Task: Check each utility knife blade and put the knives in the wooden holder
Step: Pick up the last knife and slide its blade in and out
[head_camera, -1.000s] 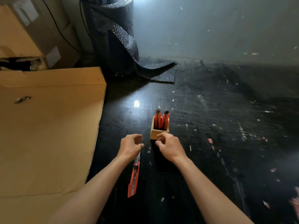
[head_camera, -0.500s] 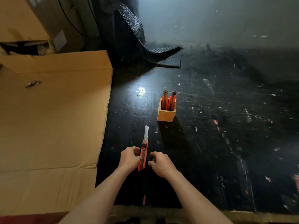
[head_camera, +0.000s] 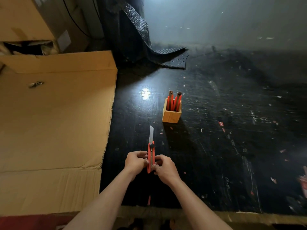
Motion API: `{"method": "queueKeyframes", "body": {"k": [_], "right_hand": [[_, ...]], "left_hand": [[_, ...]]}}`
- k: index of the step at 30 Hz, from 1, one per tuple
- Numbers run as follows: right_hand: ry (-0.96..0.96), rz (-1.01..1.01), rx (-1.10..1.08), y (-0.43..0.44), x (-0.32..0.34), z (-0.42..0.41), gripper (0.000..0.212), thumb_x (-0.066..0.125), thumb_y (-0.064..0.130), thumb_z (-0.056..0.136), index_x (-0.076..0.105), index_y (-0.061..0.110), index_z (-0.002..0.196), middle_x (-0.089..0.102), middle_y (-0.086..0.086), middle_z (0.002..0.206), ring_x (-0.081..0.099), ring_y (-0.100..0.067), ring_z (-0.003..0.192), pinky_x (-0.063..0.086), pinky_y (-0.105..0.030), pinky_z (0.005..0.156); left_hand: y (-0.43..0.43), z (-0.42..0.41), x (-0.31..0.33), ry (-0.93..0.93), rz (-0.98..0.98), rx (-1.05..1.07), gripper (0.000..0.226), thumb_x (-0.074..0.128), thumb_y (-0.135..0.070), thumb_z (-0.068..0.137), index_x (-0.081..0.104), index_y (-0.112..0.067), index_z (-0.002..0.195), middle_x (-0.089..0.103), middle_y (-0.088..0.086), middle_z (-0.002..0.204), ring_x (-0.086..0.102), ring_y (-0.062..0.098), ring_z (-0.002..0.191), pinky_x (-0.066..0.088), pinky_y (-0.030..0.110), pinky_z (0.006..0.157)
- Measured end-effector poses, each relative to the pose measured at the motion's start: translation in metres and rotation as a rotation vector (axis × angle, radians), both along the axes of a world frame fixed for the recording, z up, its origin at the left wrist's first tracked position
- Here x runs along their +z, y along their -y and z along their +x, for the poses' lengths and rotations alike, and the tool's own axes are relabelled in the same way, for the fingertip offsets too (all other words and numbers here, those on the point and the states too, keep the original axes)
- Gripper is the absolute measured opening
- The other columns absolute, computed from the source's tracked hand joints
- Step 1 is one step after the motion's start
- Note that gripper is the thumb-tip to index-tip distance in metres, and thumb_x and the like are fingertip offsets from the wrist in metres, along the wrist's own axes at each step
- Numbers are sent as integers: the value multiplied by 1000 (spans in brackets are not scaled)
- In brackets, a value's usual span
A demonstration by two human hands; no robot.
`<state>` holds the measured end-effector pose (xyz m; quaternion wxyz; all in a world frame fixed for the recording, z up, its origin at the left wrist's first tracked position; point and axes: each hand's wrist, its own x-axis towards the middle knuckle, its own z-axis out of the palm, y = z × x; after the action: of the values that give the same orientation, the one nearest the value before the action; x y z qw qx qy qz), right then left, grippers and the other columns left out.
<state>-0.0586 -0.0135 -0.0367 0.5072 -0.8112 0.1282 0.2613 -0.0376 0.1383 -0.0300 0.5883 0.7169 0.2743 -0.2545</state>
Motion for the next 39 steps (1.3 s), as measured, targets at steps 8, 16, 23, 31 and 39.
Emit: {"method": "queueKeyframes", "body": {"k": [8,16,23,31,39], "right_hand": [[185,119,-64,12,43,24,26,68,11,92,67,26,113,75,1,99,75,-10,86,64,-37,76],[447,159,-72,31,113,67,29,74,16,87,66,22,114,76,-2,98,75,-17,89,64,-43,76],[671,181,-84,49,187,99,23,69,26,95,65,12,113,76,-6,97,76,-17,85,65,-38,73],[959,-80,-89,63,257,131,32,65,18,97,62,31,126,68,9,108,62,4,85,52,-12,71],[1001,-153,-66,69,284,142,19,70,28,93,66,24,111,68,8,100,60,3,78,41,-6,66]], "left_hand": [[-2,26,50,126,-188,-73,41,61,13,90,73,-10,122,80,9,104,79,23,95,62,41,88],[11,66,126,402,-251,-96,39,64,13,89,73,-11,119,79,12,111,78,31,96,62,53,86],[26,92,197,594,-326,-140,44,64,15,88,67,-6,127,77,18,114,77,34,98,64,42,82],[46,96,244,702,-367,-175,46,61,20,86,71,-8,120,81,13,102,79,25,87,64,31,70],[54,100,257,742,-361,-171,44,62,18,88,71,-9,122,80,11,106,79,30,90,65,39,68]]}}
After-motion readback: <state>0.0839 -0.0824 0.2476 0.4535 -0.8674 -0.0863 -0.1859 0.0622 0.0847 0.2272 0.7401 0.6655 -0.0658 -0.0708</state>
